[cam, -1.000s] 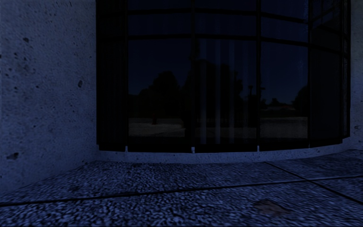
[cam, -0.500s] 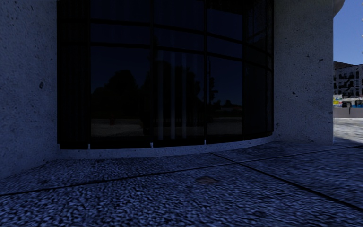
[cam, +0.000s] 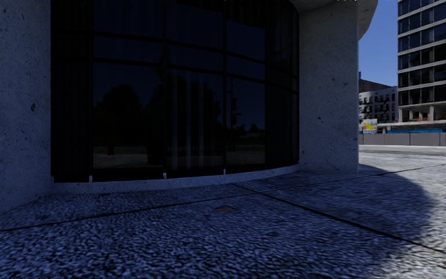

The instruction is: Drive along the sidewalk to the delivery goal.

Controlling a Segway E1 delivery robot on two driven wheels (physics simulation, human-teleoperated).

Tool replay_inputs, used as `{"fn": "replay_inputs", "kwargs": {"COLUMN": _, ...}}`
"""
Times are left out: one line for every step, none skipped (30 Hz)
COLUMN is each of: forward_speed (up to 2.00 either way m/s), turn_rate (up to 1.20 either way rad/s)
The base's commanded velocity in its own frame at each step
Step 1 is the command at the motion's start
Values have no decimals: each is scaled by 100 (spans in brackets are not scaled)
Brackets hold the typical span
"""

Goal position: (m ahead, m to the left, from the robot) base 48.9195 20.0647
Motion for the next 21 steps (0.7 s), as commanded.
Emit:
{"fn": "replay_inputs", "kwargs": {"forward_speed": 200, "turn_rate": -41}}
{"fn": "replay_inputs", "kwargs": {"forward_speed": 200, "turn_rate": -48}}
{"fn": "replay_inputs", "kwargs": {"forward_speed": 200, "turn_rate": -48}}
{"fn": "replay_inputs", "kwargs": {"forward_speed": 200, "turn_rate": -51}}
{"fn": "replay_inputs", "kwargs": {"forward_speed": 200, "turn_rate": -52}}
{"fn": "replay_inputs", "kwargs": {"forward_speed": 200, "turn_rate": -53}}
{"fn": "replay_inputs", "kwargs": {"forward_speed": 200, "turn_rate": -55}}
{"fn": "replay_inputs", "kwargs": {"forward_speed": 200, "turn_rate": -55}}
{"fn": "replay_inputs", "kwargs": {"forward_speed": 200, "turn_rate": -55}}
{"fn": "replay_inputs", "kwargs": {"forward_speed": 200, "turn_rate": -55}}
{"fn": "replay_inputs", "kwargs": {"forward_speed": 200, "turn_rate": -55}}
{"fn": "replay_inputs", "kwargs": {"forward_speed": 200, "turn_rate": -55}}
{"fn": "replay_inputs", "kwargs": {"forward_speed": 200, "turn_rate": -55}}
{"fn": "replay_inputs", "kwargs": {"forward_speed": 200, "turn_rate": -55}}
{"fn": "replay_inputs", "kwargs": {"forward_speed": 200, "turn_rate": -55}}
{"fn": "replay_inputs", "kwargs": {"forward_speed": 200, "turn_rate": -55}}
{"fn": "replay_inputs", "kwargs": {"forward_speed": 200, "turn_rate": -55}}
{"fn": "replay_inputs", "kwargs": {"forward_speed": 200, "turn_rate": -55}}
{"fn": "replay_inputs", "kwargs": {"forward_speed": 200, "turn_rate": -55}}
{"fn": "replay_inputs", "kwargs": {"forward_speed": 200, "turn_rate": -55}}
{"fn": "replay_inputs", "kwargs": {"forward_speed": 200, "turn_rate": -55}}
